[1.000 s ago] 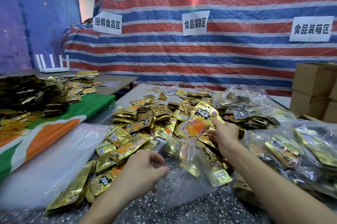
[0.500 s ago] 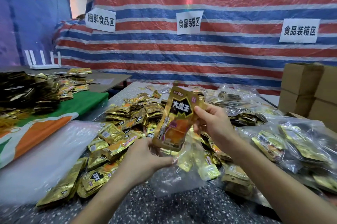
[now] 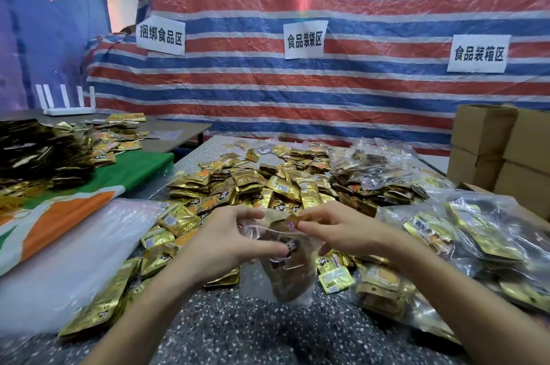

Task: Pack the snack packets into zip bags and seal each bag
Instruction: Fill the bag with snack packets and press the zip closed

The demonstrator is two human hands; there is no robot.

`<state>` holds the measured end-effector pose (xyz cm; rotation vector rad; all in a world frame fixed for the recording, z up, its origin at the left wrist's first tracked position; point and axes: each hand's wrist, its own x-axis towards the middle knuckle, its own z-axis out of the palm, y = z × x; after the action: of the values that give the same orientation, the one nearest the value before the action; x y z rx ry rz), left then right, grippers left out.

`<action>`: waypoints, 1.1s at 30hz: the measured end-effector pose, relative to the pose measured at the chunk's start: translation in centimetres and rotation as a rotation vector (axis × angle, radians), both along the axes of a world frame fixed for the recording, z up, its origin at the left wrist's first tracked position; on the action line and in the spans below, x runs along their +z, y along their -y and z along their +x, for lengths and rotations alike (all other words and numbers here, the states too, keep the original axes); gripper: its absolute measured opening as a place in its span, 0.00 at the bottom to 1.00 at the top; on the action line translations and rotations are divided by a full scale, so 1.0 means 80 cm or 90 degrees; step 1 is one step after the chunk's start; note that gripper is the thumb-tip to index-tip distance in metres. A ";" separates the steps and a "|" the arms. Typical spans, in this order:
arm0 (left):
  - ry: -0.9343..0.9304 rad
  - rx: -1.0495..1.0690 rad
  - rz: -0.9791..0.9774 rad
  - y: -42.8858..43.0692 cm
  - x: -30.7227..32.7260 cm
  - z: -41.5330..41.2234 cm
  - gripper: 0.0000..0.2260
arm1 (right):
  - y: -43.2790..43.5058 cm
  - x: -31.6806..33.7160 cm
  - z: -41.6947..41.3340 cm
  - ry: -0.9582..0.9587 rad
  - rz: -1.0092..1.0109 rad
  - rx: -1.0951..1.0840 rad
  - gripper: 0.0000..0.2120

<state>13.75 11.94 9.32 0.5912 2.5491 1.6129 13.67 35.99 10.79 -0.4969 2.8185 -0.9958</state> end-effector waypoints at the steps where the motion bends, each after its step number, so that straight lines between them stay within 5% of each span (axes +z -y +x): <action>1: -0.006 -0.025 -0.029 0.004 0.003 -0.001 0.33 | -0.001 0.001 0.002 0.004 -0.010 0.000 0.11; 7: -0.166 0.009 0.015 0.011 0.016 0.001 0.02 | -0.005 0.023 0.005 -0.133 -0.133 -0.008 0.09; 10: -0.208 0.042 0.045 0.008 0.019 0.004 0.06 | -0.002 0.026 0.000 -0.189 -0.207 -0.014 0.14; 13: -0.196 0.049 0.039 0.005 0.019 0.010 0.20 | -0.002 0.018 -0.004 -0.160 -0.338 -0.015 0.08; 16: -0.190 0.063 0.065 0.005 0.014 0.011 0.20 | -0.009 -0.005 -0.023 -0.162 -0.416 -0.137 0.10; 20: -0.181 0.076 0.041 0.009 0.003 0.007 0.09 | -0.026 -0.057 -0.069 -0.198 -0.213 -0.360 0.10; 24: -0.162 0.068 0.057 0.011 -0.002 0.009 0.13 | -0.038 -0.102 -0.110 -0.152 -0.020 -0.407 0.16; 33: -0.140 0.021 0.114 0.012 -0.001 -0.003 0.21 | -0.031 -0.123 -0.202 -0.097 0.165 -0.493 0.34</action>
<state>13.51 11.02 9.22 0.7873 2.5906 1.9005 -2.50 38.47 0.93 0.6218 3.2617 -0.6537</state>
